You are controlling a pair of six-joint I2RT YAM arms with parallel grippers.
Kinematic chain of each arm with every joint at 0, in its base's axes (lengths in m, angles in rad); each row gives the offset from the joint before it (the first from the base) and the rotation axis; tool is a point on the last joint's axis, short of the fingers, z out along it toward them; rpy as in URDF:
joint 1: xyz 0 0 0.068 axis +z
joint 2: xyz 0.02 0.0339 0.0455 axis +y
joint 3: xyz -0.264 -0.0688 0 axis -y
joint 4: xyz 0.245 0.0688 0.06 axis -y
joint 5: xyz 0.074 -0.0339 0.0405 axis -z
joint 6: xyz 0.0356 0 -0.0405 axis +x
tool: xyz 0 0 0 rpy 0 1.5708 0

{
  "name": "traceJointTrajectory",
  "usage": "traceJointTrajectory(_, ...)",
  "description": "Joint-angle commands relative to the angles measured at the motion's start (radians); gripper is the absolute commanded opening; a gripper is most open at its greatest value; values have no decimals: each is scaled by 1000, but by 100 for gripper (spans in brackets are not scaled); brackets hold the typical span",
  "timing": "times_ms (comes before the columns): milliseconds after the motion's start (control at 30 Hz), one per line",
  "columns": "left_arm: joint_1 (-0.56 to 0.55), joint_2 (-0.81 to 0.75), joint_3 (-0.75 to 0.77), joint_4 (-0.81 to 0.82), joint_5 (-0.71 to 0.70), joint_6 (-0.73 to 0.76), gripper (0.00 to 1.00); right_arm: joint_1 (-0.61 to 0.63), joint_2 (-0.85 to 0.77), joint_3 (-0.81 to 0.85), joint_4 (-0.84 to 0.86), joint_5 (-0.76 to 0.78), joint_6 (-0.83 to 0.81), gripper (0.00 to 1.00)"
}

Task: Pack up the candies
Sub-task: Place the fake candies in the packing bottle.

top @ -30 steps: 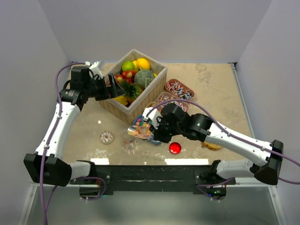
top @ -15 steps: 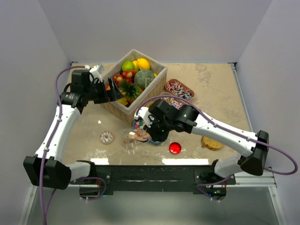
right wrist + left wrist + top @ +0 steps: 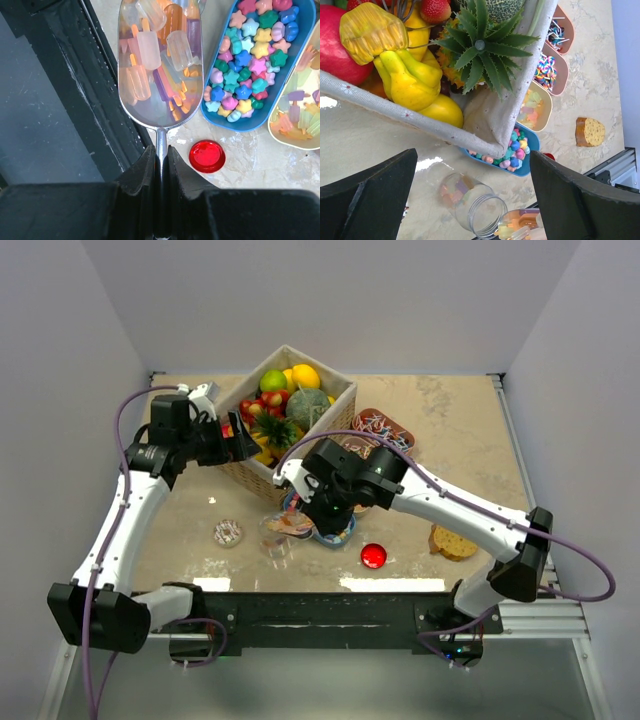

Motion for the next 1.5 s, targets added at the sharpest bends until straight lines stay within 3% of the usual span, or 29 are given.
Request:
traceJointTrajectory(0,2,-37,-17,16,-23,34,100,6,23,76,-71,14,17,0)
traceJointTrajectory(833,2,-54,-52,10,-49,67,100,9,118,164,-174,37,89,0)
traceJointTrajectory(1467,2,-57,-64,20,-44,67,100,18,77,132,-201,-44,100,0)
